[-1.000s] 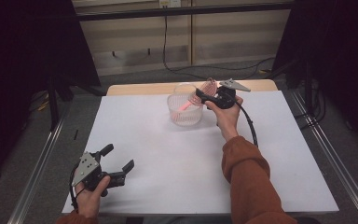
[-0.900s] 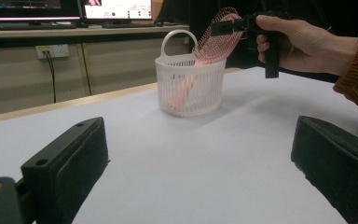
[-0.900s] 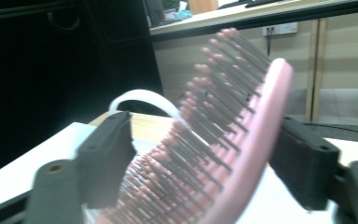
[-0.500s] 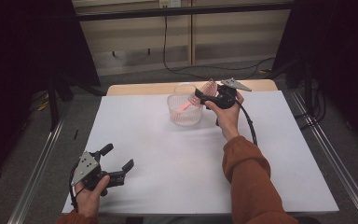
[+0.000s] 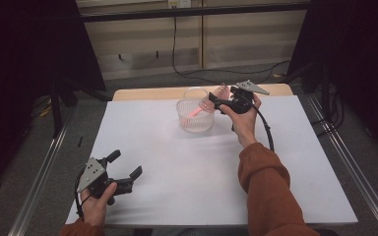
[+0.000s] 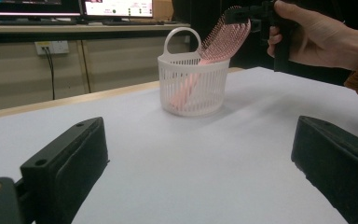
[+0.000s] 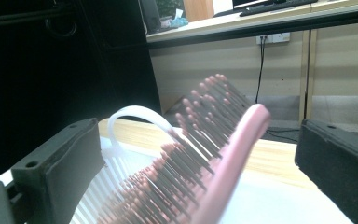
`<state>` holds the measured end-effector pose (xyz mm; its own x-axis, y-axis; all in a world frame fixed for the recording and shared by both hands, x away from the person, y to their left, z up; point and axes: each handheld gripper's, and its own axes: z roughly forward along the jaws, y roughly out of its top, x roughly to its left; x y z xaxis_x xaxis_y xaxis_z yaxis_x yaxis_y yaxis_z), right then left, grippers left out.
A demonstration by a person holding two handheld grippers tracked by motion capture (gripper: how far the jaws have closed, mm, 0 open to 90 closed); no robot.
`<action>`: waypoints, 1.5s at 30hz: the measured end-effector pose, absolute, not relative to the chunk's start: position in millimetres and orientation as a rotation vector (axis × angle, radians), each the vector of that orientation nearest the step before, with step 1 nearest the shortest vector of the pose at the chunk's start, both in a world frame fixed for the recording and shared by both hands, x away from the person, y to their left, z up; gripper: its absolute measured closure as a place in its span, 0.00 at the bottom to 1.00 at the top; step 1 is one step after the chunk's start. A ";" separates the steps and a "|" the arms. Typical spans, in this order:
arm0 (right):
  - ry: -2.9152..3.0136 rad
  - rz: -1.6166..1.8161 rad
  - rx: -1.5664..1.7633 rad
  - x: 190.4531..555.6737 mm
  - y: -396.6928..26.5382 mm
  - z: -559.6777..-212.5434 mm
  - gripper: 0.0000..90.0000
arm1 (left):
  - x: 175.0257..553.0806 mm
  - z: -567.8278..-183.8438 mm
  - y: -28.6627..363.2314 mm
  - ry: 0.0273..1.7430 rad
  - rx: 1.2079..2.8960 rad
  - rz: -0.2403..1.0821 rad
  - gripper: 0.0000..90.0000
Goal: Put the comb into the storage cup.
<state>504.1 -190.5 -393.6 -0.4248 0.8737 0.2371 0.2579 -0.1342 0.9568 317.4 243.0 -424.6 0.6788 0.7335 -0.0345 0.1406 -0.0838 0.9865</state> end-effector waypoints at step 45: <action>1.626 1.531 1.141 453.7 -211.3 -368.1 0.00 | 309.8 -422.2 247.1 0.799 1.540 0.613 0.04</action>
